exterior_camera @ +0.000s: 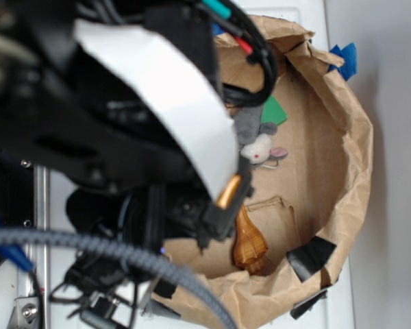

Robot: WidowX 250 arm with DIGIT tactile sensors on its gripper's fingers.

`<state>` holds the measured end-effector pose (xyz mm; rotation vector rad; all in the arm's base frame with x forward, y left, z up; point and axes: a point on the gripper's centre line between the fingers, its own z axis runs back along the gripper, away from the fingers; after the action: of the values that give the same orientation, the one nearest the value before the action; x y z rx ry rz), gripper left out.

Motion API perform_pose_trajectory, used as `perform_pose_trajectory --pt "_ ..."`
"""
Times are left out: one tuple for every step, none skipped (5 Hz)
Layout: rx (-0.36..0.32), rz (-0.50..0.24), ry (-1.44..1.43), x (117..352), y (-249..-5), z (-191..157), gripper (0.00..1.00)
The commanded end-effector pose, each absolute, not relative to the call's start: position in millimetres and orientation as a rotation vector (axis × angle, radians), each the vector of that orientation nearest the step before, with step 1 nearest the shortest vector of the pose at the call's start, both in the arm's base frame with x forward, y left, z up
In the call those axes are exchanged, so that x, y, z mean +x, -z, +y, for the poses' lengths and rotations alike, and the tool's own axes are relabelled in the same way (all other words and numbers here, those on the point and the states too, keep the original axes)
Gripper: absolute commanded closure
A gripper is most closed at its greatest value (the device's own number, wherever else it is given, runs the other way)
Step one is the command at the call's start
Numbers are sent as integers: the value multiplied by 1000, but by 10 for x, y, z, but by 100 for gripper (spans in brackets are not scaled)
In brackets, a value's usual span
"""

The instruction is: Grab the shell.

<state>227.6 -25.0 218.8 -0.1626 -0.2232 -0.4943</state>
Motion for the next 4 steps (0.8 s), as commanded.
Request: perform_pose_trajectory --pt "-197 -256 622 2490 -1806 -72 0" --pt "-183 -243 613 2534 -1660 45 0" --pt "-180 -227 596 2570 -1503 165 0" --pt "-154 -197 619 2616 -1291 162 0"
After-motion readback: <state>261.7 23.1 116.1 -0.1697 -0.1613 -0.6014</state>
